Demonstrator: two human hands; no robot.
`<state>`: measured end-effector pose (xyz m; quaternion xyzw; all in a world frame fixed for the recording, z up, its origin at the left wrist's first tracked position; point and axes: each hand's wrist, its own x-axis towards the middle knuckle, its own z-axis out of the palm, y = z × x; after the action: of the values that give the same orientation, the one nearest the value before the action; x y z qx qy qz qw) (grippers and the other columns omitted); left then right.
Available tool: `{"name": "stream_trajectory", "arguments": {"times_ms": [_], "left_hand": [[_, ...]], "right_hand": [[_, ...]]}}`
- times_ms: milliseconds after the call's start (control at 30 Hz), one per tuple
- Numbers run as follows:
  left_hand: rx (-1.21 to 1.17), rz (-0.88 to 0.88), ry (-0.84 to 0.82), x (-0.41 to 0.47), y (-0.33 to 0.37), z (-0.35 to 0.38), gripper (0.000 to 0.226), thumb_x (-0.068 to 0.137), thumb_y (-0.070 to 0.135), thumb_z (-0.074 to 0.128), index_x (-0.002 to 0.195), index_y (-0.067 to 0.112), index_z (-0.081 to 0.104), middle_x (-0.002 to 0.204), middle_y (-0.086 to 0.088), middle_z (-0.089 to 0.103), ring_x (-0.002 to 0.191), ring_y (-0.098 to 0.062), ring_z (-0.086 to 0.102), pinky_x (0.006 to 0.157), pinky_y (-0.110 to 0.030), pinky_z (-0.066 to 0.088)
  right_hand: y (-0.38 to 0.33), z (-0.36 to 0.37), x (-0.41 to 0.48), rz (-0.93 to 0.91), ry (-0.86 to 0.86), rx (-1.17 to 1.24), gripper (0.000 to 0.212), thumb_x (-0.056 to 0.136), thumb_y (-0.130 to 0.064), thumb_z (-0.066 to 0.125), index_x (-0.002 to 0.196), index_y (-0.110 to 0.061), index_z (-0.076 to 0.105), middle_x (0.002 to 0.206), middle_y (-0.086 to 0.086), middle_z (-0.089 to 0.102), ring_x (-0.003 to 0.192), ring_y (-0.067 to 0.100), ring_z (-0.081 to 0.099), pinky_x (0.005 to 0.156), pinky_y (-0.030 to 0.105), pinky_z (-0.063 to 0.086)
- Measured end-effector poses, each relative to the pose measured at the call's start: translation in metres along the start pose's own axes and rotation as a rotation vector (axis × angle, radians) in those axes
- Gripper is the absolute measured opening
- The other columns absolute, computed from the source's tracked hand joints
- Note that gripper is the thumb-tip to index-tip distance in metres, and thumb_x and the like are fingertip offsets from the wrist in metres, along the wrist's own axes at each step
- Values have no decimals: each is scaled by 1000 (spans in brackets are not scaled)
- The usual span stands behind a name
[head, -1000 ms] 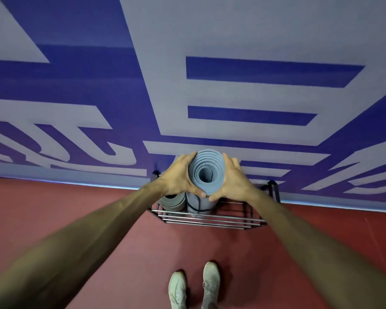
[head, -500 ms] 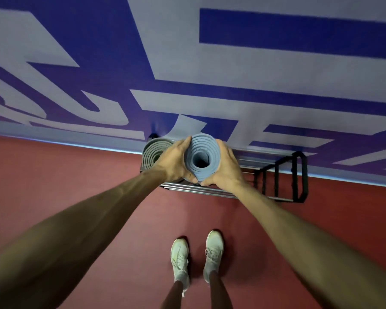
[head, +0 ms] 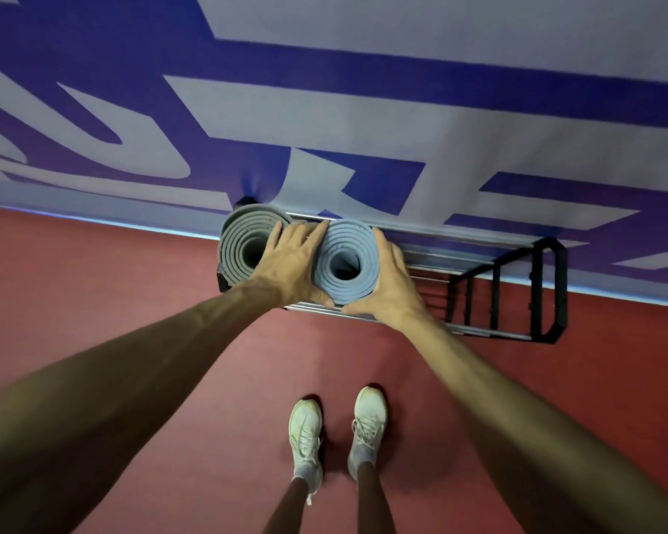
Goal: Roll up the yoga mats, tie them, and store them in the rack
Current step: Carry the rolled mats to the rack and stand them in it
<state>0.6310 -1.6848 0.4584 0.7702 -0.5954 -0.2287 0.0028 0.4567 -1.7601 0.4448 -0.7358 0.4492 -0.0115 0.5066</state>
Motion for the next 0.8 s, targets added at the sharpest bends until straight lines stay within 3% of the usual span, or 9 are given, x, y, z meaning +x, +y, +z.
{"name": "stream_trajectory", "arguments": {"times_ms": [167, 267, 400, 500, 600, 733, 800], "left_hand": [[-18, 20, 19, -6, 12, 0, 125, 57, 50, 85, 151, 11, 14, 149, -11, 26, 137, -26, 21, 118, -40, 9], [-39, 15, 9, -9, 19, 1, 119, 62, 44, 84, 152, 11, 13, 151, -12, 22, 137, -26, 21, 116, -34, 13], [-76, -47, -22, -15, 22, 0, 116, 65, 43, 83, 153, 18, 12, 156, -10, 13, 141, -27, 13, 118, -37, 14], [-272, -155, 3, -25, 34, -15, 104, 71, 41, 80, 152, 21, 18, 155, -7, 15, 142, -25, 12, 116, -37, 14], [-475, -246, 63, -39, 49, -35, 79, 85, 41, 67, 149, 21, 28, 151, -5, 25, 140, -24, 17, 115, -40, 19], [-566, -282, 146, -74, 65, -66, 56, 91, 37, 61, 142, 24, 42, 139, -5, 44, 132, -22, 37, 112, -38, 30], [-610, -325, 166, -97, 74, -90, 51, 88, 39, 63, 135, 23, 52, 127, -7, 55, 117, -21, 53, 102, -32, 41]], "right_hand": [[1, -3, -9, 47, -79, -31, 148, 51, -18, 95, 152, -25, -13, 156, -2, 5, 144, 17, 20, 114, 35, 28], [7, -10, -13, 40, -110, -68, 147, 56, -15, 93, 151, -26, -18, 159, -1, -3, 146, 18, 15, 115, 38, 24], [16, -24, -20, 60, -114, -122, 136, 66, -9, 87, 150, -28, -19, 161, 0, -9, 148, 20, 9, 115, 38, 23], [16, -42, -29, 31, -137, -242, 126, 73, -18, 83, 152, -27, -14, 158, 0, 1, 145, 24, 19, 114, 42, 30], [4, -62, -38, -17, -147, -335, 107, 81, -25, 76, 154, -23, -3, 156, 1, 9, 144, 24, 22, 114, 43, 31], [-34, -89, -60, -154, -112, -403, 72, 88, -32, 67, 148, -21, 29, 143, 1, 37, 134, 20, 37, 109, 38, 36], [-59, -102, -78, -210, -144, -399, 69, 86, -40, 67, 145, -21, 36, 140, -1, 44, 131, 18, 42, 107, 36, 38]]}}
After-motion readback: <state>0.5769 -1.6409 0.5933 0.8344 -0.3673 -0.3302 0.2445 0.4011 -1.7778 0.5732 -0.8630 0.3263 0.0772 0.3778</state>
